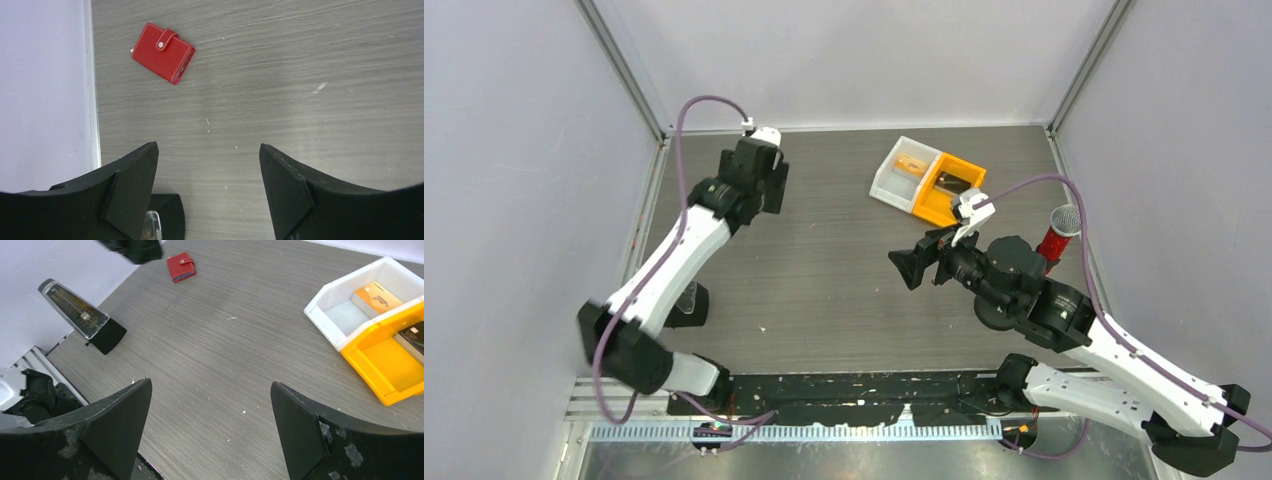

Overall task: Take the credit cards out of the card holder
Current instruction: Move the card holder to the center of the board.

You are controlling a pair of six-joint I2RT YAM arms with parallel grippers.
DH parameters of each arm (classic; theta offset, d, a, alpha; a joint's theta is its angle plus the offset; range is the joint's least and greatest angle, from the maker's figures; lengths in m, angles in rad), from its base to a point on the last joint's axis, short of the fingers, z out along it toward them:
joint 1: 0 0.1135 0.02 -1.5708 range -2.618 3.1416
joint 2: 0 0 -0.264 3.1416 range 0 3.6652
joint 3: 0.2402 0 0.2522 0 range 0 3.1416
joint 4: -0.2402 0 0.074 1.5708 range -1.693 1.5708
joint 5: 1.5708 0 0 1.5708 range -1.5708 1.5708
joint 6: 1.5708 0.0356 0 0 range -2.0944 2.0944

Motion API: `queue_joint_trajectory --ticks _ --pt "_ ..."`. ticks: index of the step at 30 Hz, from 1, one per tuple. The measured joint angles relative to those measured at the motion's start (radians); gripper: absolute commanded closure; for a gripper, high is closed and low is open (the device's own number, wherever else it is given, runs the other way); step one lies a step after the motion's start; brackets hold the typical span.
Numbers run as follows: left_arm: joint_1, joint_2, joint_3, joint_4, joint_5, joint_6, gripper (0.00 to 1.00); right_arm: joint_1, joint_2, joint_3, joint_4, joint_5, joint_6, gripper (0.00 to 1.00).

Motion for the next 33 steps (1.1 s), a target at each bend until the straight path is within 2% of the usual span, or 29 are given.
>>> queue_joint_trajectory --ticks 5,12,26,33 --pt "0.098 0.34 0.193 -0.045 0.017 0.022 0.26 0.0 -0.057 -0.031 0.032 -0.056 -0.019 0.03" --pt "0.187 0.617 0.333 -0.08 0.044 0.045 0.29 0.0 -0.146 -0.081 0.106 -0.145 -0.044 0.02" --pt "0.379 0.877 0.592 -0.131 0.125 -0.004 0.35 0.0 -0.181 -0.084 0.166 -0.192 -0.071 0.02" --pt "0.424 0.908 0.691 -0.178 0.198 -0.098 0.35 0.0 -0.179 -0.084 0.183 -0.193 -0.069 0.02"
